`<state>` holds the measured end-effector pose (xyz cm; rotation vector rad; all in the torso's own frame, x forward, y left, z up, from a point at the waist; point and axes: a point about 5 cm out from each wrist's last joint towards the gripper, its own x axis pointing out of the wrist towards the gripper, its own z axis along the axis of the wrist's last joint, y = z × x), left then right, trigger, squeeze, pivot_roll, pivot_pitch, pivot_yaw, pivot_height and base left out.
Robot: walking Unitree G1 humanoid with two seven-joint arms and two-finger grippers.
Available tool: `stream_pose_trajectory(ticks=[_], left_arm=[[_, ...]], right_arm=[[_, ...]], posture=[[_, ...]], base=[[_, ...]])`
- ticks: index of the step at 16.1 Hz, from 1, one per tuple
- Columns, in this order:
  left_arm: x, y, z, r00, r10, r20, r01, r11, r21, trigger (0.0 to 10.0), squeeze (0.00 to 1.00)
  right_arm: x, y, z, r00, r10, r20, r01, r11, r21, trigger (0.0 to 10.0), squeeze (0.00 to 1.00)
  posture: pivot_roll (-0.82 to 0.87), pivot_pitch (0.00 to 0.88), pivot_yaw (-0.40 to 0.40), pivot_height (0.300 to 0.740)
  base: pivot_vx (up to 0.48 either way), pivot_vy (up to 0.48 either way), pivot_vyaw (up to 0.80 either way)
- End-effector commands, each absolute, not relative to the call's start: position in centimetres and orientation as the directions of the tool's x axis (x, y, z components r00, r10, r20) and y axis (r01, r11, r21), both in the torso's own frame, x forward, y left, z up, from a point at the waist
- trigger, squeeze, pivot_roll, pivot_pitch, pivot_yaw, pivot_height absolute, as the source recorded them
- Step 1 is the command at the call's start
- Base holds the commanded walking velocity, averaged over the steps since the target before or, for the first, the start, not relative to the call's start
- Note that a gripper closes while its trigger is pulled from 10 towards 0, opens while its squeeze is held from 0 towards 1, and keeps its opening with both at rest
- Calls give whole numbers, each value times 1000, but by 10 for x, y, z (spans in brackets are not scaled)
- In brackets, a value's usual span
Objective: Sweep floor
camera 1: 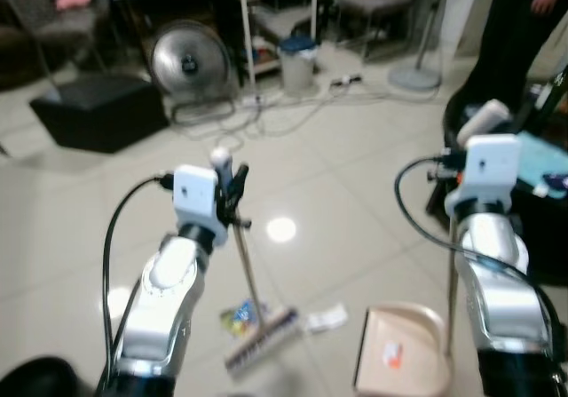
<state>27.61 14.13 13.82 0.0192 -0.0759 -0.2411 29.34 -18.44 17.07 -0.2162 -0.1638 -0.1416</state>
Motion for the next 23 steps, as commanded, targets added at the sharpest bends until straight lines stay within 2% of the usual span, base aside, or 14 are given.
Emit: stream_pose_trajectory(ticks=[1,23], left_arm=[[278,143,146,966,-236,107,231,971,53,10000,0],[279,142,145,965,-242,105,238,970,46,10000,0]], right_arm=[[295,-181,183,969,-99,227,144,971,-189,10000,0],[298,-178,181,972,-56,230,107,971,-213,10000,0]], posture=[[1,0,31,740],[-3,0,34,740]], base=[[300,0,0],[301,0,0]])
